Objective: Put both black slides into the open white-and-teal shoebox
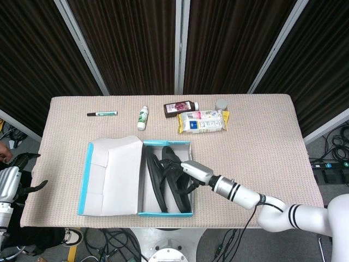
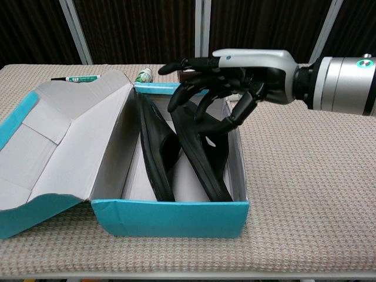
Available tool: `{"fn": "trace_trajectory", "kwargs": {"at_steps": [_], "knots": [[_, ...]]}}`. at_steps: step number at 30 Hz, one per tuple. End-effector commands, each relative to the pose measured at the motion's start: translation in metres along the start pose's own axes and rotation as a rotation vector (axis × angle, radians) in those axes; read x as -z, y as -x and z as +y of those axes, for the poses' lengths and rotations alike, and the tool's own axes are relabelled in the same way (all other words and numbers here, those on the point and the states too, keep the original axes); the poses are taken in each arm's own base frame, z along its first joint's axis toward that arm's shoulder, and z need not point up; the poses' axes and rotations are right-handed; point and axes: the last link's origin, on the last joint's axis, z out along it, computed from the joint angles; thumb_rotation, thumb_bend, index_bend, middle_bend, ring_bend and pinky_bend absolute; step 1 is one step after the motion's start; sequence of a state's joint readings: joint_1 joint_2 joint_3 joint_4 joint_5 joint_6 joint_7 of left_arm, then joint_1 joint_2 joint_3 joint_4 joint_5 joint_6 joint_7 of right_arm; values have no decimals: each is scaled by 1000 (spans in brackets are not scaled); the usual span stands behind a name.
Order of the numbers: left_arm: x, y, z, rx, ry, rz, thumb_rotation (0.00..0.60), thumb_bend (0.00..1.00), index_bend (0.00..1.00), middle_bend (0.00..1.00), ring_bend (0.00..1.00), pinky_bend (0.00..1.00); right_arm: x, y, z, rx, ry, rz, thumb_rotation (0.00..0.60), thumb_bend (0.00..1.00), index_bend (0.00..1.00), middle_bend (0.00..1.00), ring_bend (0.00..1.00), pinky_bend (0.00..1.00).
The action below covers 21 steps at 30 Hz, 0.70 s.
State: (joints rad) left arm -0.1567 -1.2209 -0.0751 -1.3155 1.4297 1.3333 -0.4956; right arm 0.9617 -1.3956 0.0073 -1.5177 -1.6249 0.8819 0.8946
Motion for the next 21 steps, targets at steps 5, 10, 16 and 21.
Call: {"fn": "trace_trajectory", "kwargs": {"at_steps": [5,10,16,21], "knots": [[-1,0,4,-7,10,1,600,169,236,222,132,225,36,-45,-22,108,-86,210,600,148,76,293,170,322],[-5,0,7,-17,20,0,600,169,236,222,132,225,77,-79,-10,341,61,334,600,227,76,242,74,253],[-7,-1,9,-22,24,7,600,170,236,222,132,225,135,-93,10,575,303,473,600,229,39,163,0,116],[-8,-4,11,-27,25,18,600,170,236,222,132,225,178,-79,28,737,488,504,600,213,17,113,0,71]]}}
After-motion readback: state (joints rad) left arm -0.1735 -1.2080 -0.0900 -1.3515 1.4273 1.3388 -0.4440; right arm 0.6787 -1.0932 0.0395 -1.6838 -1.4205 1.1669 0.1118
